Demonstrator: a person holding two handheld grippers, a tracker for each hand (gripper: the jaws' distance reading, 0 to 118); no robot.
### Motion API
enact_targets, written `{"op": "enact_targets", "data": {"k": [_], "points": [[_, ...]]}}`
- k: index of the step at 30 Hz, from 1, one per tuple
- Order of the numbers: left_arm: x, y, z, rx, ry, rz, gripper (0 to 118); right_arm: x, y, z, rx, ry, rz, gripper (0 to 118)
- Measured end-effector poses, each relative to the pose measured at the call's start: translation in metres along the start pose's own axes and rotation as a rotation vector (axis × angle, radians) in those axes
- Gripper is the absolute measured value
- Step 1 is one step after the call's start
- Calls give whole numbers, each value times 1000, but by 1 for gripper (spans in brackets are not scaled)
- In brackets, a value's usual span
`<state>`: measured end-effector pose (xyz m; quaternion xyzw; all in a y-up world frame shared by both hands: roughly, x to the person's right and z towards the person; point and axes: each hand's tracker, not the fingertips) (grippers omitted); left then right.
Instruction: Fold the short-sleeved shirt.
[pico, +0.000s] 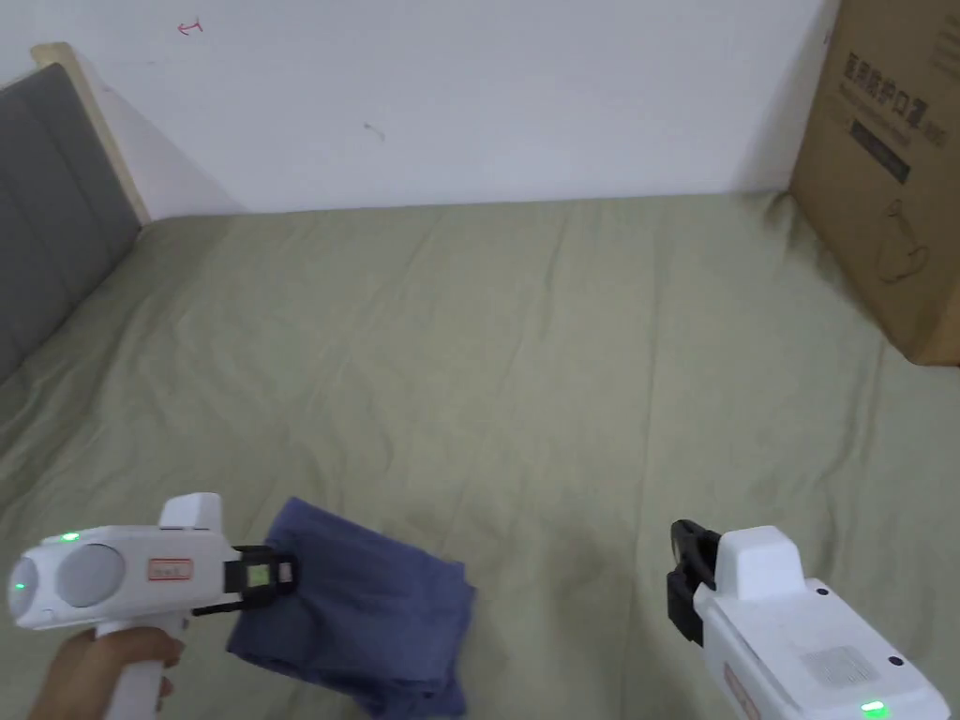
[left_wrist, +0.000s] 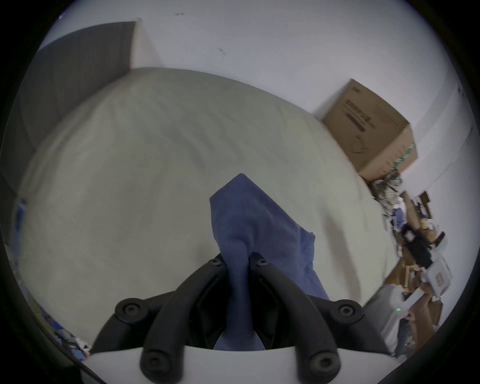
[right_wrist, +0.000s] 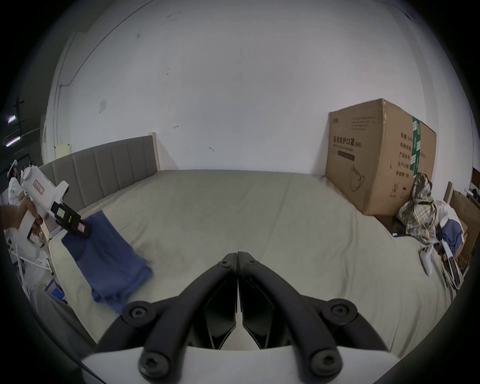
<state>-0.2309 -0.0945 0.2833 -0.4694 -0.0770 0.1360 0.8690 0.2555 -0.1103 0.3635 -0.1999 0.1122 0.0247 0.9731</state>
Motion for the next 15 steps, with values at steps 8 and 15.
{"op": "enact_targets", "data": {"k": [8, 15], "points": [[-119, 30, 48, 14, 276, 102, 12, -19, 20, -16, 30, 7, 8, 0], [-160, 23, 23, -53, 334, 194, 13, -20, 24, -31, 14, -5, 1, 0]]}}
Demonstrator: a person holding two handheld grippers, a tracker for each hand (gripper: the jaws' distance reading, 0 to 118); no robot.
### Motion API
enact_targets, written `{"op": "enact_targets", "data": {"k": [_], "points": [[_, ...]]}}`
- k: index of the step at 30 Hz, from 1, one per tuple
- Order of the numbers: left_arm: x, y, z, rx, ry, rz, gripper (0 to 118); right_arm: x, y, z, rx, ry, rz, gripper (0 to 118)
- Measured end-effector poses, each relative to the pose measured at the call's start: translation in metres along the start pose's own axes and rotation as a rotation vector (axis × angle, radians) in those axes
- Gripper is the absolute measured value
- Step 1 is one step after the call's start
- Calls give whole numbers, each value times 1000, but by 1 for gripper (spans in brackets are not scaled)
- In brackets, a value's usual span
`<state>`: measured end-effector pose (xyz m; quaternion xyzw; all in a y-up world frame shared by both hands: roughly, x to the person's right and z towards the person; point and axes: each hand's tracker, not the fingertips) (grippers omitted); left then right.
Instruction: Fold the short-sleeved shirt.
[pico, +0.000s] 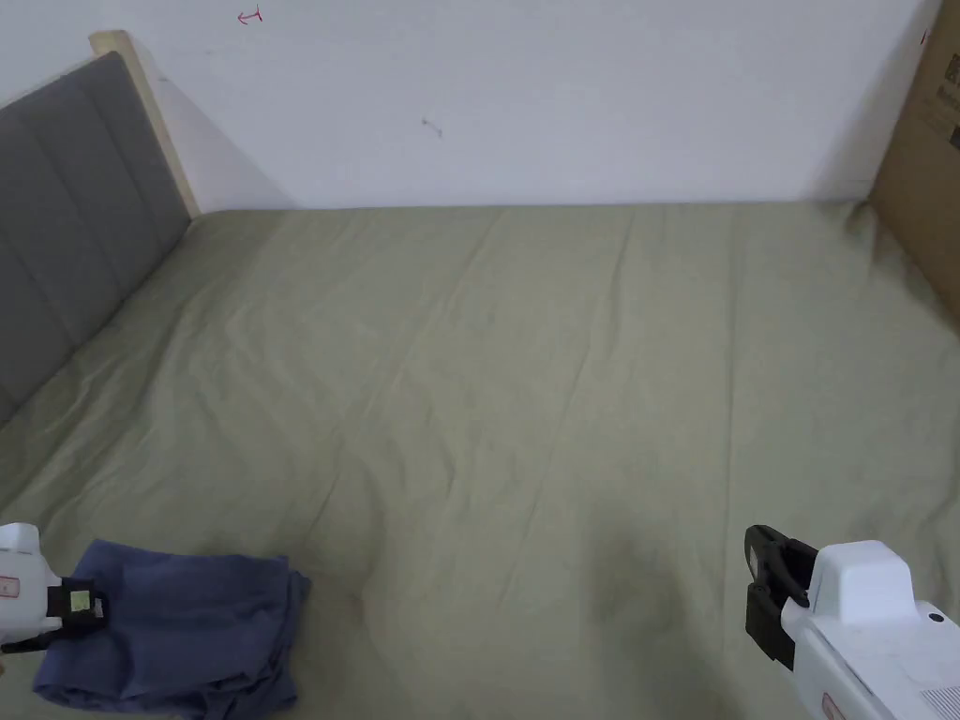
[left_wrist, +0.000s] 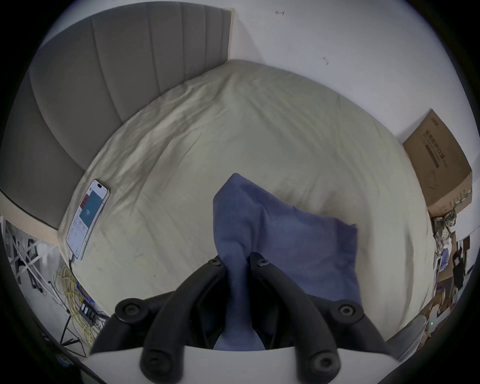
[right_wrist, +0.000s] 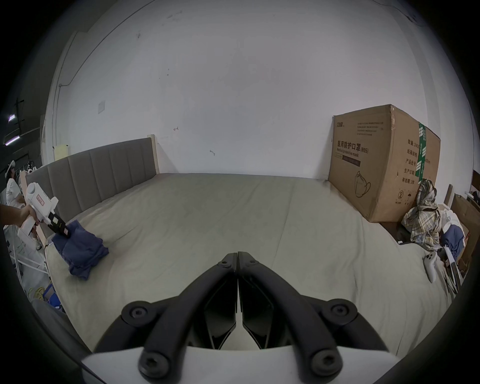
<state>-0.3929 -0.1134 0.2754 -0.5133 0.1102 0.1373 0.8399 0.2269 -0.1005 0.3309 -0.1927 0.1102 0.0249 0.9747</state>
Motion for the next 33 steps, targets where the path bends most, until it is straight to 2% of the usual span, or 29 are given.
{"op": "enact_targets", "data": {"k": [2, 5, 7, 9, 10, 11, 15, 17, 22, 28, 33], "points": [[5, -2, -9, -18, 33, -14, 15, 2, -1, -2, -15, -9, 7, 0], [12, -1, -10, -16, 67, -14, 42, -2, 6, 7, -24, -23, -2, 0], [16, 2, -6, -5, 90, -13, 54, 1, 9, 12, -22, -36, -7, 0], [25, 1, 5, 54, 112, -32, 97, 5, 13, 17, -17, -48, -13, 0], [28, 1, 11, 91, 124, -32, 108, 7, 15, 21, -11, -56, -16, 0], [32, 1, 19, 123, 124, -30, 112, 8, 18, 24, -5, -63, -19, 0], [55, 3, 57, 214, 74, -37, 112, 13, 35, 39, 21, -93, -31, 0], [71, 2, 81, 275, 60, -62, 111, 39, 37, 45, 42, -108, -30, 0], [123, -9, 147, 486, 24, -95, 111, 52, 70, 75, 110, -145, -27, 0], [202, -40, 222, 729, -72, -140, 109, 73, 101, 112, 212, -203, -13, 0], [266, -81, 252, 937, -110, -181, 106, 86, 110, 134, 289, -236, 21, 0]]}}
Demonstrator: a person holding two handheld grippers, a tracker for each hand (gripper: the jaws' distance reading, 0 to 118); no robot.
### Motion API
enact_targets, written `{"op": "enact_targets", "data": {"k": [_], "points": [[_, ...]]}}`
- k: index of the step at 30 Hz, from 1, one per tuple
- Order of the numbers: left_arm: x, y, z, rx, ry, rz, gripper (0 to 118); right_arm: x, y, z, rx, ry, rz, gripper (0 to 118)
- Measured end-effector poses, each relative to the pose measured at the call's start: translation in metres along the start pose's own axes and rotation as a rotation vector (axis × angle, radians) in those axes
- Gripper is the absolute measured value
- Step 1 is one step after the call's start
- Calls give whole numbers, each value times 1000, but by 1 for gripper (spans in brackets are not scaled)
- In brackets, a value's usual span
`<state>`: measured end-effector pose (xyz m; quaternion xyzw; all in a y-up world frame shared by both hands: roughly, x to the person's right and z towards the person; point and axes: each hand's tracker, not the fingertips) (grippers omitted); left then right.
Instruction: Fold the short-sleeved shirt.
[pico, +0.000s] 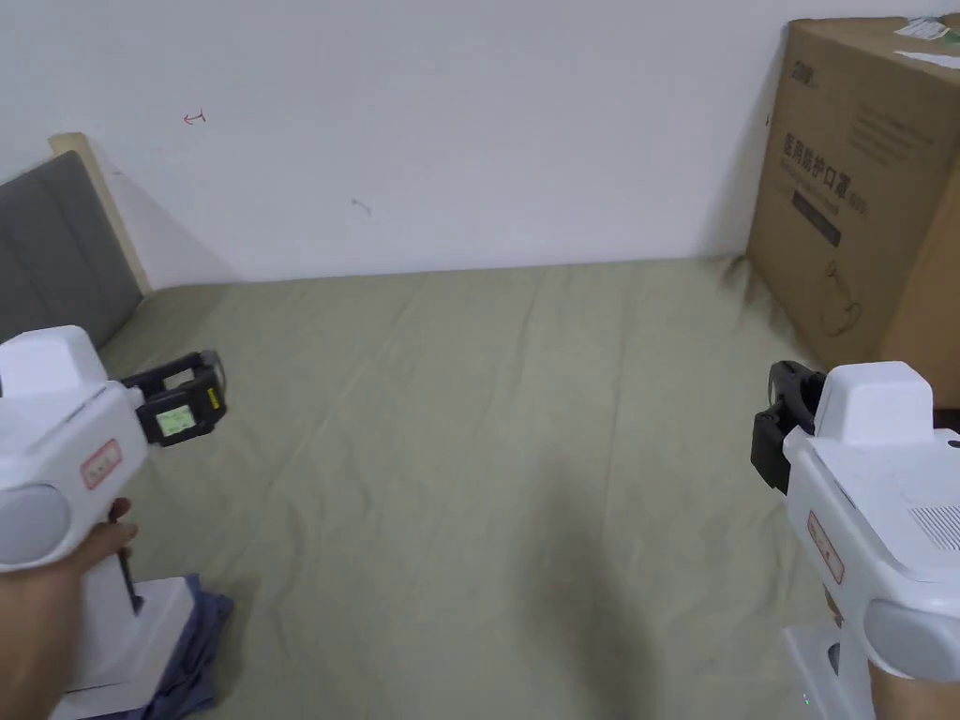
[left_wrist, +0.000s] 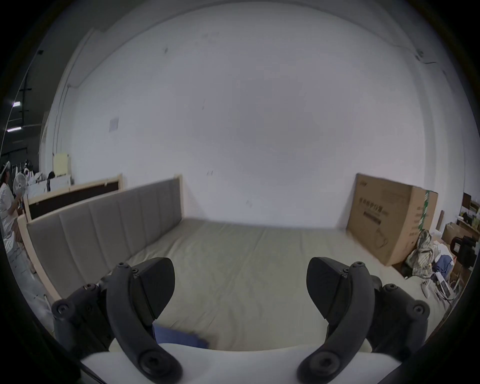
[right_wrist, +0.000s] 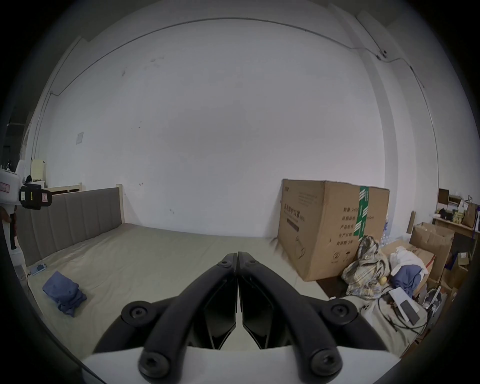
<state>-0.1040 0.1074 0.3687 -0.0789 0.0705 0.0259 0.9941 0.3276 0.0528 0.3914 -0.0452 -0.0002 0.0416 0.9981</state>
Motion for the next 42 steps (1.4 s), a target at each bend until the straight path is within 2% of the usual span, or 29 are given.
{"op": "enact_targets", "data": {"k": [5, 8, 11, 13, 14, 42], "points": [[56, -24, 15, 100, -36, -47, 105, 11, 5, 13, 31, -22, 11, 0], [77, -41, 22, 134, -81, -32, 92, 15, 5, 19, 46, -31, 13, 0], [95, -58, 24, 158, -97, -32, 64, 17, 5, 24, 56, -36, 11, 0], [103, -65, 25, 142, -166, -40, 9, 18, 4, 26, 60, -36, 13, 0], [107, -69, 23, 130, -167, -41, 0, 19, 3, 26, 61, -38, 13, 0], [104, -71, 27, 136, -172, -50, 0, 11, -2, 30, 48, -31, 3, 0]]}}
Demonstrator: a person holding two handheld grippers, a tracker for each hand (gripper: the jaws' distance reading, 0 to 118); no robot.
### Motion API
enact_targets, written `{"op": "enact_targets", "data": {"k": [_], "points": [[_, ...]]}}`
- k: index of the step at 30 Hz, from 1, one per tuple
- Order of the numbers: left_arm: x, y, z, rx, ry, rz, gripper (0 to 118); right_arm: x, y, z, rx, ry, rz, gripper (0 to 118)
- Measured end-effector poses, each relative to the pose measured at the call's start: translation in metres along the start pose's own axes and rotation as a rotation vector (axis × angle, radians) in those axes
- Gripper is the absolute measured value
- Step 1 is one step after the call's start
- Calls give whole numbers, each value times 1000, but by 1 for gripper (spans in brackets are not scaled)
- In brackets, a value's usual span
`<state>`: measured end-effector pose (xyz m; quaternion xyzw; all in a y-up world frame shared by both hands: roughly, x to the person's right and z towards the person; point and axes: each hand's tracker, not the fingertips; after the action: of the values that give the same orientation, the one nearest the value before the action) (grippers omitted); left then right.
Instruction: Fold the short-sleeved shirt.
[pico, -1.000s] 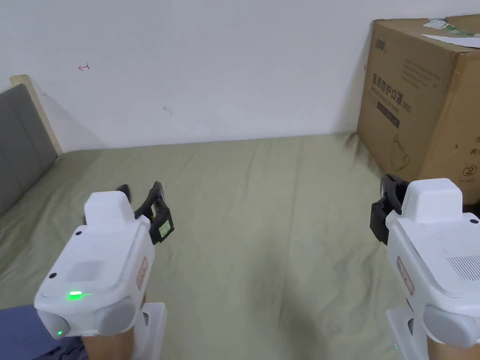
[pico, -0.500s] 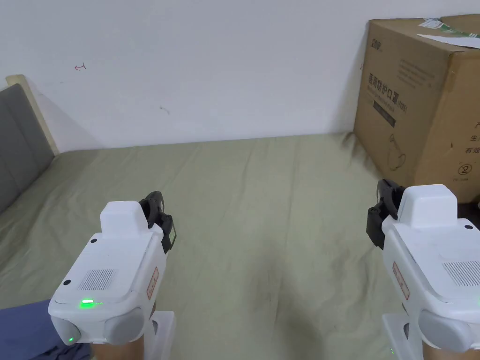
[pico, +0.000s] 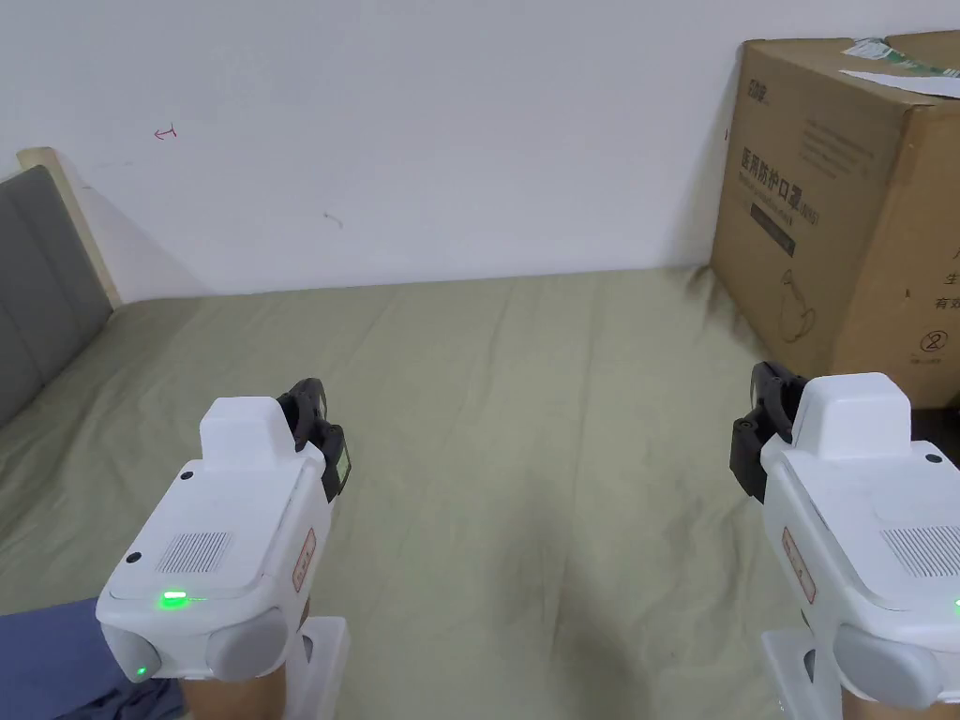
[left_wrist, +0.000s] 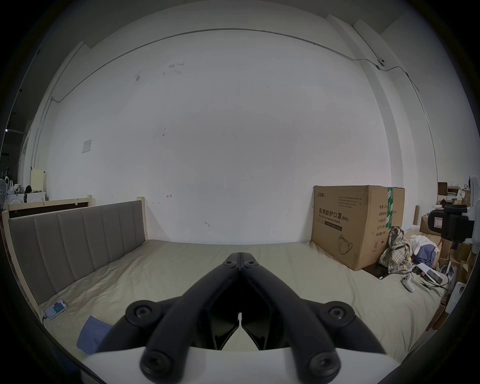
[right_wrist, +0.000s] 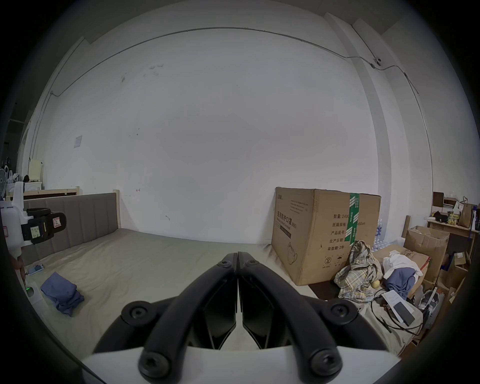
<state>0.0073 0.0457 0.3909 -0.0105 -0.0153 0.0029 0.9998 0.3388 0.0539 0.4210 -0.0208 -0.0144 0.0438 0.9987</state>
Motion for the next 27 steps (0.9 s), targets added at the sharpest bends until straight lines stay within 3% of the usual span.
{"op": "enact_targets", "data": {"k": [27], "points": [[-3, -4, -2, -15, 0, 7, 0, -4, -1, 0, -5, 2, 6, 0]]}}
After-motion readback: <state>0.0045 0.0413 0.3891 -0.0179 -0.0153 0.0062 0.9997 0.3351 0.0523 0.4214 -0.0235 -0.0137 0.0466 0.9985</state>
